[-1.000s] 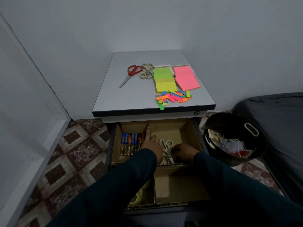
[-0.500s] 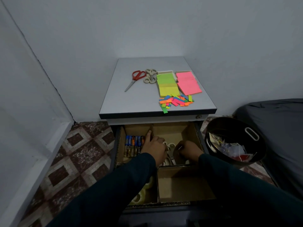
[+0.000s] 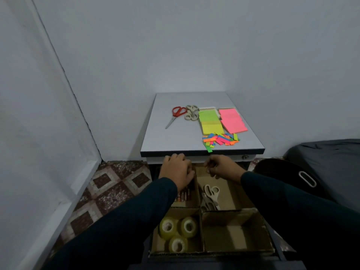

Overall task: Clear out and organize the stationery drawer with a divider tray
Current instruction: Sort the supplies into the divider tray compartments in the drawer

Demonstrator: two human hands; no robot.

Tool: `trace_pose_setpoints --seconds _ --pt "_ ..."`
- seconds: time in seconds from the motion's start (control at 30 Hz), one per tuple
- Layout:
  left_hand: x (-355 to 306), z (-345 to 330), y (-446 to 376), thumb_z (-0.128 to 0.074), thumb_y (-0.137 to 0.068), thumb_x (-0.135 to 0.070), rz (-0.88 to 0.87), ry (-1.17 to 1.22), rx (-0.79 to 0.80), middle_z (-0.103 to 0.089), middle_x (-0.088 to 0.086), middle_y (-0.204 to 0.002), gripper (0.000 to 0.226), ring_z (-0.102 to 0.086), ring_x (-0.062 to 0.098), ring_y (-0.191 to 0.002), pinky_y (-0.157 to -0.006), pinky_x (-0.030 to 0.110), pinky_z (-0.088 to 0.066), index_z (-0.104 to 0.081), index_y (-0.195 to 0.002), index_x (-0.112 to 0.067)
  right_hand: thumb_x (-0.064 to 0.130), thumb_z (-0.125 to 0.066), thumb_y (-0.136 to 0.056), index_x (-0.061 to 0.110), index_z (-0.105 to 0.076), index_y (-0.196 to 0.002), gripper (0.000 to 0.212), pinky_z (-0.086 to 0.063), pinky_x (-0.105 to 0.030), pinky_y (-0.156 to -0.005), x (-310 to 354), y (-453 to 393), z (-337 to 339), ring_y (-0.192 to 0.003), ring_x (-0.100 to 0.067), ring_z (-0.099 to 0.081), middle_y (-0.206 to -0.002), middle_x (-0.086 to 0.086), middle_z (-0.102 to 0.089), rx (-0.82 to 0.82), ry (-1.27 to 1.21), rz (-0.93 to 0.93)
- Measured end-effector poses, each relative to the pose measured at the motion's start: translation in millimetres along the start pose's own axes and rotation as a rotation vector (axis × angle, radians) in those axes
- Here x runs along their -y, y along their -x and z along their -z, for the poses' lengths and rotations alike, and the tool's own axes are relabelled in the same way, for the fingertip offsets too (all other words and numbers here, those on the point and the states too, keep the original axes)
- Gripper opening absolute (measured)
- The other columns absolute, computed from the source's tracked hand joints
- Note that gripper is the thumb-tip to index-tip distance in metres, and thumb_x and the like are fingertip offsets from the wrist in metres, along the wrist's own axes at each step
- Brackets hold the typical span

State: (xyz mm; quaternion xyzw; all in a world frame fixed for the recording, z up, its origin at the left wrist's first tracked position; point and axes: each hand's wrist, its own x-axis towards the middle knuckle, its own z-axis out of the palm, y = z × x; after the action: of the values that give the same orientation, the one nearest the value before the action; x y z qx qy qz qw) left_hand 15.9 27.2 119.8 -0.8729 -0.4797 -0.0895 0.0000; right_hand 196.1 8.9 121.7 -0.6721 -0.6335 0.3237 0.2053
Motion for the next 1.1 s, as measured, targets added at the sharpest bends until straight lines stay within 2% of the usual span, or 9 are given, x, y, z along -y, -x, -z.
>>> trace_pose_setpoints --seconds 0.2,0.3,0.37,0.5,0.6,0.67,0.77,0.83,1.1 --pt "18.3 24.6 -21.3 -0.047 -0.092 -0.039 0.066 -0.041 -0.079 -0.056 -0.001 -0.111 0.025 -0.048 0.02 -0.107 -0.096 0.034 -0.032 -0.062 -0.104 -0.022 0.001 -0.055 -0.089 0.01 -0.059 -0.1 0.014 -0.049 -0.017 -0.057 46.9 -20.0 9.4 -0.065 -0.007 -0.056 -0.079 0.001 -0.059 -0.044 -0.045 0.094" --pt "30.5 32.6 -34.3 -0.048 -0.092 -0.039 0.109 -0.047 -0.082 -0.056 -0.001 -0.111 0.023 -0.049 0.02 -0.107 -0.095 0.033 -0.033 -0.06 -0.103 -0.022 0.002 -0.055 -0.09 0.009 -0.059 -0.103 0.015 -0.048 -0.016 -0.058 63.4 -35.1 13.1 -0.066 -0.009 -0.058 -0.086 -0.004 -0.061 -0.061 -0.031 0.113" --pt "40.6 35.6 -43.8 -0.048 -0.093 -0.038 0.133 -0.03 -0.081 -0.057 0.0 -0.113 0.024 -0.05 0.02 -0.107 -0.094 0.033 -0.033 -0.058 -0.106 -0.022 0.002 -0.055 -0.09 0.01 -0.058 -0.102 0.015 -0.048 -0.018 -0.058 71.6 -47.6 17.1 -0.069 -0.013 -0.058 -0.089 -0.005 -0.061 -0.062 -0.015 0.112" --pt "60.1 36.8 -66.8 -0.047 -0.095 -0.034 0.17 0.01 -0.053 -0.057 0.001 -0.121 0.029 -0.052 0.02 -0.11 -0.097 0.034 -0.036 -0.055 -0.119 -0.021 0.005 -0.055 -0.09 0.005 -0.058 -0.111 0.021 -0.053 -0.028 -0.07 80.5 -74.2 37.4 -0.08 -0.017 -0.058 -0.097 -0.008 -0.06 -0.055 0.125 0.112" --pt "71.4 36.7 -88.1 -0.044 -0.096 -0.032 0.183 0.005 -0.025 -0.057 0.001 -0.124 0.031 -0.054 0.02 -0.111 -0.098 0.034 -0.036 -0.054 -0.124 -0.022 0.005 -0.055 -0.09 0.005 -0.059 -0.111 0.022 -0.047 -0.022 -0.062 77.9 -95.6 57.7 -0.081 -0.019 -0.056 -0.097 -0.006 -0.057 -0.064 0.237 0.107" --pt "76.4 37.0 -105.2 -0.043 -0.097 -0.031 0.189 0.005 -0.014 -0.057 0.0 -0.124 0.031 -0.054 0.019 -0.111 -0.098 0.034 -0.036 -0.054 -0.125 -0.023 0.005 -0.055 -0.089 0.006 -0.061 -0.111 0.023 -0.044 -0.021 -0.062 72.4 -111.7 68.6 -0.083 -0.018 -0.053 -0.098 -0.005 -0.056 -0.076 0.309 0.1" --pt "79.0 35.9 -134.1 -0.042 -0.097 -0.031 0.178 0.009 0.009 -0.057 0.0 -0.125 0.031 -0.054 0.02 -0.112 -0.097 0.033 -0.037 -0.054 -0.126 -0.026 0.007 -0.055 -0.088 0.009 -0.062 -0.111 0.025 -0.04 -0.021 -0.078 62.7 -138.7 78.6 -0.099 -0.02 -0.055 -0.11 -0.007 -0.061 -0.104 0.423 0.09" --pt "76.9 34.6 -148.8 -0.042 -0.098 -0.03 0.153 0.017 0.03 -0.055 0.001 -0.128 0.033 -0.052 0.021 -0.115 -0.098 0.034 -0.036 -0.052 -0.129 -0.028 0.005 -0.052 -0.088 0.009 -0.064 -0.109 0.025 -0.041 -0.023 -0.083 59.0 -150.8 81.7 -0.107 -0.022 -0.056 -0.115 -0.007 -0.062 -0.126 0.47 0.087" --pt "64.8 11.4 -199.4 -0.035 -0.099 -0.024 0.1 -0.075 0.107 -0.043 0.007 -0.14 0.046 -0.043 0.027 -0.124 -0.099 0.036 -0.034 -0.031 -0.144 -0.033 0.007 -0.049 -0.09 0.006 -0.064 -0.107 0.023 -0.043 -0.028 -0.083 59.1 -203.4 90.1 -0.106 -0.026 -0.057 -0.113 -0.012 -0.064 -0.268 0.56 0.07"
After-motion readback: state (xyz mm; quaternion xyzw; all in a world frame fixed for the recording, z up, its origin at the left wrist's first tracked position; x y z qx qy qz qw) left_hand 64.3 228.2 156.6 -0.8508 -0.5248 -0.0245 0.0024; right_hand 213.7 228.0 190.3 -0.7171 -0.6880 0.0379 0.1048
